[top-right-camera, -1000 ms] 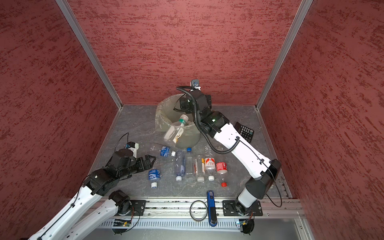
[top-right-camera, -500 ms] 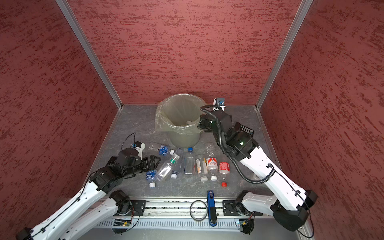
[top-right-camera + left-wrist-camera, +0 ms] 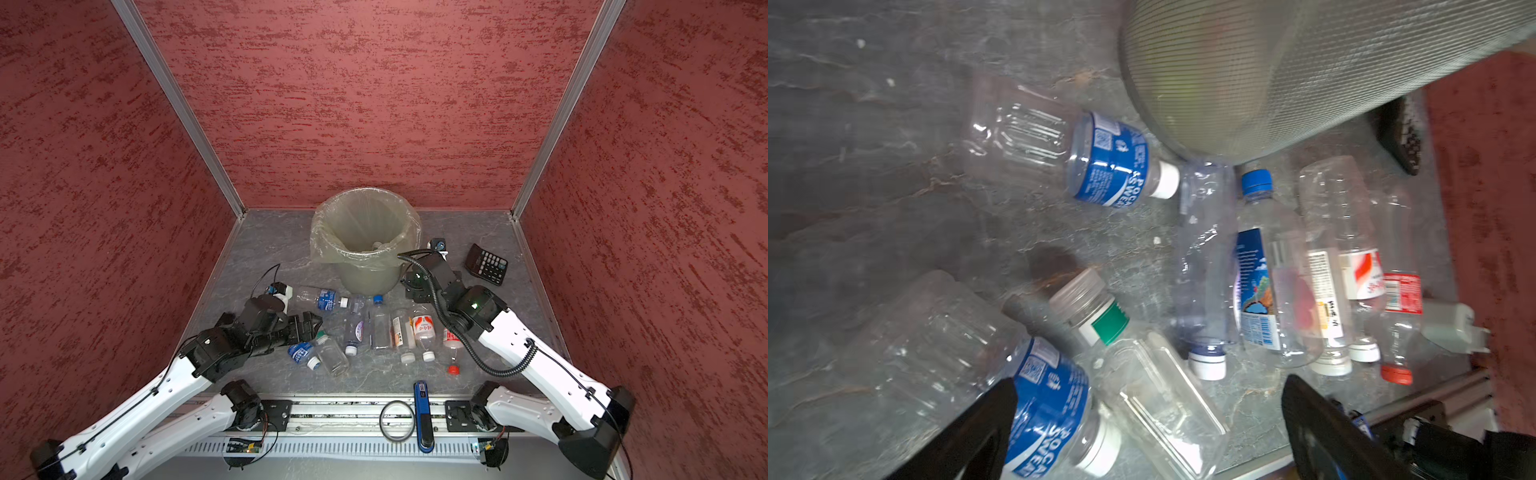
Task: Throw the plastic bottles in the bin
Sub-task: Pick up the plastic bottle from the bottom-left of the table.
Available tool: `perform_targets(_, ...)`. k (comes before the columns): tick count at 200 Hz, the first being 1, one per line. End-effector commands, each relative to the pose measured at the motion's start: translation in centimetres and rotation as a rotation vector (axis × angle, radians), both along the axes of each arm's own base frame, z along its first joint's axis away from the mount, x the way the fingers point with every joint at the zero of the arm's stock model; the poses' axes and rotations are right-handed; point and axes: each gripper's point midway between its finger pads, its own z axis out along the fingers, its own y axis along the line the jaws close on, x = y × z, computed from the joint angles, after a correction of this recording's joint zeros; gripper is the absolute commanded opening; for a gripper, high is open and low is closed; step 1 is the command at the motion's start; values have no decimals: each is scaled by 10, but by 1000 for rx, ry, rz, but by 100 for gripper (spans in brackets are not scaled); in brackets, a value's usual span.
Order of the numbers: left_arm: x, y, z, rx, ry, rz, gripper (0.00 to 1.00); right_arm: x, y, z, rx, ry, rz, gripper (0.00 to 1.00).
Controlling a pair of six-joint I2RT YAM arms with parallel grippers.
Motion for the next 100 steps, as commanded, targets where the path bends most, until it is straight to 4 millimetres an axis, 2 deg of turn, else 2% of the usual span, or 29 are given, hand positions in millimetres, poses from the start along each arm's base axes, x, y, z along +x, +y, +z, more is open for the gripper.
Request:
perform_targets(1,-7,35,-11,157,88,150,100,-7,1,-22,10,68,-1,91)
perform_targets(19,-14,45,-17,199,161,226,99,-10,1,-29,10,82,5,91)
perform_targets(52,-33,35,-17,107,186,294,99,-12,1,-35,10,86,20,91)
perform_targets(76,-49,42,-36,97,263,402,99,-12,3,-36,20,79,34,91)
perform_targets(100,-49,51,-45,59,247,487,99,-13,5,-36,24,73,51,91)
